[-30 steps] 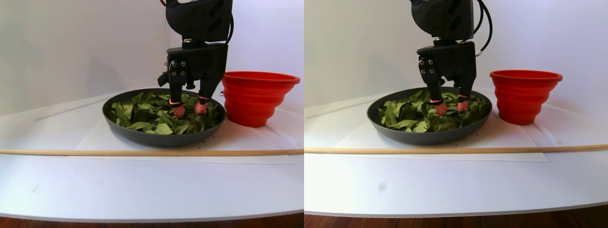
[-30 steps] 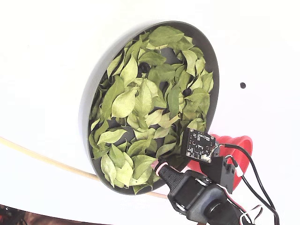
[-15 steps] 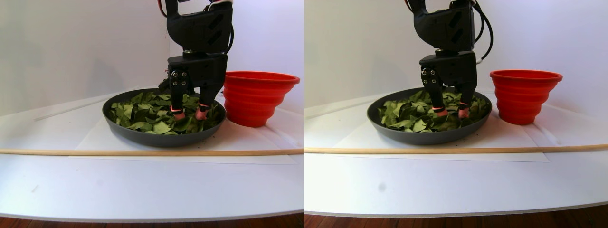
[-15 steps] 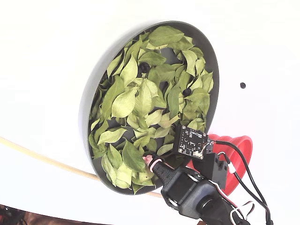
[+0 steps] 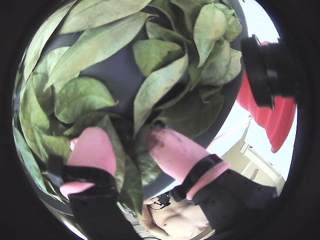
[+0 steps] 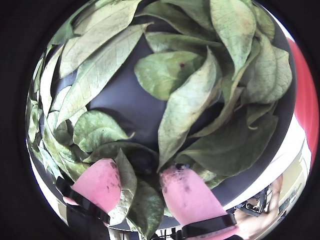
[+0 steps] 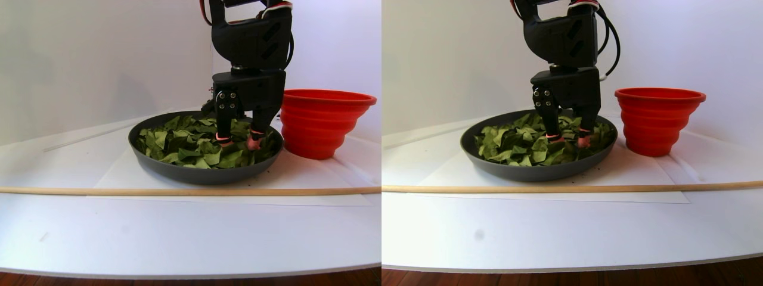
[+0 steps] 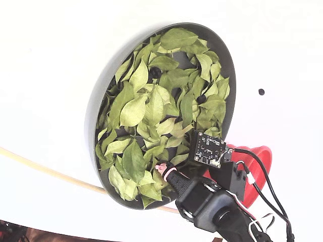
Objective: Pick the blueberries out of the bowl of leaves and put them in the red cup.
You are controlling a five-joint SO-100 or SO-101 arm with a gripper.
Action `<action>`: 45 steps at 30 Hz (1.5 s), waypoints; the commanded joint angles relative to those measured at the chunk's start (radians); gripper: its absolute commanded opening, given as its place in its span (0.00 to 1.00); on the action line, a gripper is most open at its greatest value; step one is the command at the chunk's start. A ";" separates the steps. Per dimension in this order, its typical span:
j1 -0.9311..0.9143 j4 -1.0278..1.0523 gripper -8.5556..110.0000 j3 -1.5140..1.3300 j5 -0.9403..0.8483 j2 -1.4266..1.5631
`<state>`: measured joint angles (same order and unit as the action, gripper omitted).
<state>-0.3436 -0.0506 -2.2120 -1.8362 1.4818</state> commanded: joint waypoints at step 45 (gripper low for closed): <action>-0.006 -0.089 0.15 0.018 0.061 -0.025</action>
<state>-0.3513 -0.1350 -2.2227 -1.7779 1.4235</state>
